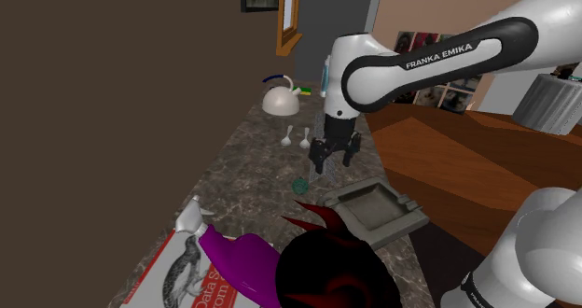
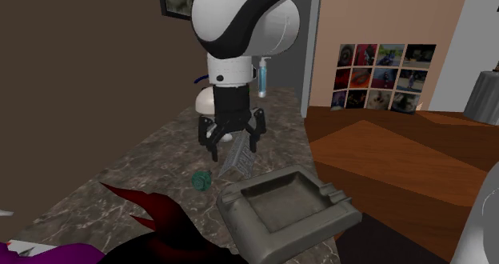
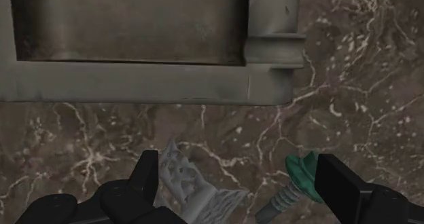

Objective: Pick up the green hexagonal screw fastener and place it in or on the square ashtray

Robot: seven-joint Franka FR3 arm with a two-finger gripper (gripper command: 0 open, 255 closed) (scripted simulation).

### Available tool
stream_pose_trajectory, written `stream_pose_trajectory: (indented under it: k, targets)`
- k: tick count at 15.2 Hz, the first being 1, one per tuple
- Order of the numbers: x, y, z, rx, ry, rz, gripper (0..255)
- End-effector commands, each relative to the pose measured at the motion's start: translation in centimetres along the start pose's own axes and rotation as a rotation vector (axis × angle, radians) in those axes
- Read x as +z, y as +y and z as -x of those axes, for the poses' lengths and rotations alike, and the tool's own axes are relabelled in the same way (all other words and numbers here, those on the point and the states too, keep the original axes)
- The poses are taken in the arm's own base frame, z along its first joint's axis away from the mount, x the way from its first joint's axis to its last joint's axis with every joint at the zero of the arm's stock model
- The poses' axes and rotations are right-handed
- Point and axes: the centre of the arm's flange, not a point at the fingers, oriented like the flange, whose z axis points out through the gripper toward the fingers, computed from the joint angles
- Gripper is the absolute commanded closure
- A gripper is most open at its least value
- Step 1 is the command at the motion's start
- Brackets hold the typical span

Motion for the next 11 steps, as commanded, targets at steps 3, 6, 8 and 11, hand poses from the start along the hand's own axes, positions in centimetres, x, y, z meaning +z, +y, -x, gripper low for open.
stream_pose_trajectory:
  k: [3, 6, 8, 11]
  targets:
    - [1.8, -3.9, -2.5, 0.034, 0.015, -0.021, 0]
    - [3.1, -6.6, -4.6, 0.058, 0.026, -0.035, 0]
    - [3.7, -6.7, -4.7, 0.058, 0.026, -0.035, 0]
    - [5.3, -6.8, -4.7, 0.058, 0.026, -0.035, 0]
